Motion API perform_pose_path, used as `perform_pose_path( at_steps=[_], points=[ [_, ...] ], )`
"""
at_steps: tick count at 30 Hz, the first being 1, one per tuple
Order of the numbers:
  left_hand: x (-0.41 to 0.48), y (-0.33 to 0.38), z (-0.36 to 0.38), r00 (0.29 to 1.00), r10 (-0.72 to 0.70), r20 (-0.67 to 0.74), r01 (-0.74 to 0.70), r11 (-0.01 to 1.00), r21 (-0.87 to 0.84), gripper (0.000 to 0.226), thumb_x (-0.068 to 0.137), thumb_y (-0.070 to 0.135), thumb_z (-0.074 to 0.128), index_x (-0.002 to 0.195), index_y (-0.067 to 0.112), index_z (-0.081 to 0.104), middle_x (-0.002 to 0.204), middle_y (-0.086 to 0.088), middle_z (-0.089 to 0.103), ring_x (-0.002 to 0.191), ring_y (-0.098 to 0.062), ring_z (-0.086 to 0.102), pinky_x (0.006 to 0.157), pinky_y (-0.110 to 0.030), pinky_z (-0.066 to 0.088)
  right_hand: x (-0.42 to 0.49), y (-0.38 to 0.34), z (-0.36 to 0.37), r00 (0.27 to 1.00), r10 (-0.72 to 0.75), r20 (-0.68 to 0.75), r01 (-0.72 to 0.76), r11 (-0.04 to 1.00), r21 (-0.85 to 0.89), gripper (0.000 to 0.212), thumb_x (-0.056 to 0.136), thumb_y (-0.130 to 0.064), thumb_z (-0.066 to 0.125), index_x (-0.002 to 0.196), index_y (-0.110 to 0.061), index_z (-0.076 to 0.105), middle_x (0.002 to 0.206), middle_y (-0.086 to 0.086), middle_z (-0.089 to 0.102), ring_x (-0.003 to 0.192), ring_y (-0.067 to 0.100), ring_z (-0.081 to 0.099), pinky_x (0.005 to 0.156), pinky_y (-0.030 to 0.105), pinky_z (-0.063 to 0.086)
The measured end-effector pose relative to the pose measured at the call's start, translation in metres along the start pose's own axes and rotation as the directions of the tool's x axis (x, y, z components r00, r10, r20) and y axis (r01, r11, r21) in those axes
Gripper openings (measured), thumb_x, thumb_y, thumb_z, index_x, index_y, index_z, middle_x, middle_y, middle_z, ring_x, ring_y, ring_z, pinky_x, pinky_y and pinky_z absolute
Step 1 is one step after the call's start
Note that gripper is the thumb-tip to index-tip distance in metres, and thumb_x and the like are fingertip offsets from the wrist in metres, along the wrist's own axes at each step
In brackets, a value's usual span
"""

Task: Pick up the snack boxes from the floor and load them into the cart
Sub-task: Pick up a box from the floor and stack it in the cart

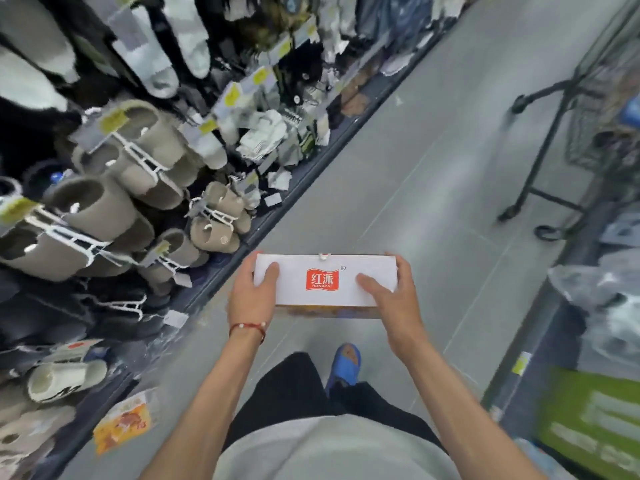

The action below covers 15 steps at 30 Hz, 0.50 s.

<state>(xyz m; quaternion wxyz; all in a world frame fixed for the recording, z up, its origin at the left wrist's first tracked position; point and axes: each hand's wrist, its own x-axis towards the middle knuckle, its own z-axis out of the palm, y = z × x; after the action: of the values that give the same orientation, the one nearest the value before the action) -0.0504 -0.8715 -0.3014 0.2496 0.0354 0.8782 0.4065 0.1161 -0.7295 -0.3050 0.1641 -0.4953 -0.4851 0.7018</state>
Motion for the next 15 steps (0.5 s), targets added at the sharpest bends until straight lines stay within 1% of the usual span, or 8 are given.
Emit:
perform_pose_path(
  at_steps=[2, 5, 8, 9, 11, 12, 14, 15],
  points=[
    [0.010, 0.034, 0.035, 0.994, 0.074, 0.075, -0.077, 0.996, 0.045, 0.046, 0.092, 0.043, 0.057, 0.136, 0.029, 0.056, 0.132, 0.003, 0.063, 0.119, -0.022, 0.058, 0.108, -0.040, 0.043, 0.015, -0.008, -0.031, 0.995, -0.006, -0.095, 0.011, 0.998, 0.058, 0.047, 0.094, -0.009, 0.072, 0.132, -0.027, 0.050, 0.118, -0.009, 0.065, 0.107, 0.011, 0.066, 0.064, 0.011, 0.053],
    [0.021, 0.080, 0.087, 0.975, 0.136, 0.176, -0.159, 0.980, 0.122, 0.041, 0.097, 0.034, 0.057, 0.138, 0.027, 0.055, 0.133, 0.001, 0.062, 0.119, -0.023, 0.057, 0.105, -0.035, 0.042, 0.037, -0.019, -0.072, 0.971, 0.020, -0.238, 0.012, 0.991, 0.135, 0.050, 0.092, -0.010, 0.074, 0.131, -0.032, 0.051, 0.121, -0.007, 0.066, 0.110, 0.015, 0.066, 0.068, 0.014, 0.055],
    [0.032, 0.121, 0.137, 0.945, 0.180, 0.271, -0.227, 0.962, 0.150, 0.043, 0.098, 0.036, 0.055, 0.140, 0.027, 0.053, 0.130, 0.001, 0.063, 0.115, -0.022, 0.058, 0.101, -0.034, 0.044, 0.061, -0.031, -0.108, 0.940, 0.042, -0.337, 0.016, 0.986, 0.167, 0.056, 0.090, -0.017, 0.078, 0.134, -0.037, 0.049, 0.127, -0.006, 0.067, 0.114, 0.016, 0.067, 0.090, 0.031, 0.059],
    [0.036, 0.135, 0.154, 0.934, 0.191, 0.301, -0.249, 0.955, 0.164, 0.044, 0.098, 0.037, 0.054, 0.141, 0.027, 0.052, 0.128, 0.003, 0.062, 0.112, -0.020, 0.057, 0.098, -0.032, 0.043, 0.070, -0.035, -0.119, 0.931, 0.046, -0.362, 0.019, 0.985, 0.173, 0.057, 0.089, -0.018, 0.078, 0.134, -0.037, 0.049, 0.127, -0.005, 0.067, 0.114, 0.017, 0.068, 0.094, 0.035, 0.059],
    [0.046, 0.164, 0.187, 0.911, 0.198, 0.362, -0.278, 0.943, 0.184, 0.044, 0.099, 0.038, 0.052, 0.142, 0.027, 0.050, 0.121, 0.007, 0.058, 0.108, -0.017, 0.054, 0.095, -0.030, 0.041, 0.092, -0.047, -0.140, 0.911, 0.052, -0.410, 0.031, 0.981, 0.193, 0.056, 0.089, -0.019, 0.078, 0.134, -0.036, 0.049, 0.126, -0.004, 0.068, 0.114, 0.019, 0.068, 0.092, 0.036, 0.060],
    [0.052, 0.178, 0.203, 0.900, 0.197, 0.389, -0.284, 0.942, 0.180, 0.045, 0.098, 0.040, 0.052, 0.141, 0.028, 0.050, 0.122, 0.007, 0.058, 0.109, -0.018, 0.056, 0.098, -0.032, 0.044, 0.103, -0.054, -0.151, 0.901, 0.055, -0.431, 0.036, 0.979, 0.201, 0.055, 0.090, -0.019, 0.078, 0.134, -0.036, 0.049, 0.126, -0.004, 0.067, 0.113, 0.018, 0.068, 0.087, 0.032, 0.060],
    [0.068, 0.205, 0.238, 0.881, 0.201, 0.429, -0.297, 0.940, 0.170, 0.049, 0.091, 0.051, 0.051, 0.136, 0.031, 0.053, 0.125, 0.004, 0.064, 0.111, -0.023, 0.062, 0.101, -0.044, 0.051, 0.129, -0.070, -0.170, 0.879, 0.065, -0.472, 0.045, 0.975, 0.218, 0.054, 0.091, -0.018, 0.077, 0.133, -0.036, 0.048, 0.125, -0.005, 0.066, 0.112, 0.015, 0.067, 0.077, 0.020, 0.056],
    [0.080, 0.217, 0.256, 0.872, 0.200, 0.447, -0.302, 0.938, 0.168, 0.053, 0.086, 0.057, 0.049, 0.133, 0.034, 0.054, 0.124, 0.003, 0.066, 0.110, -0.024, 0.063, 0.099, -0.048, 0.052, 0.143, -0.079, -0.179, 0.869, 0.070, -0.490, 0.050, 0.973, 0.227, 0.053, 0.091, -0.018, 0.077, 0.133, -0.035, 0.048, 0.125, -0.004, 0.066, 0.112, 0.015, 0.066, 0.076, 0.019, 0.054]
  ],
)
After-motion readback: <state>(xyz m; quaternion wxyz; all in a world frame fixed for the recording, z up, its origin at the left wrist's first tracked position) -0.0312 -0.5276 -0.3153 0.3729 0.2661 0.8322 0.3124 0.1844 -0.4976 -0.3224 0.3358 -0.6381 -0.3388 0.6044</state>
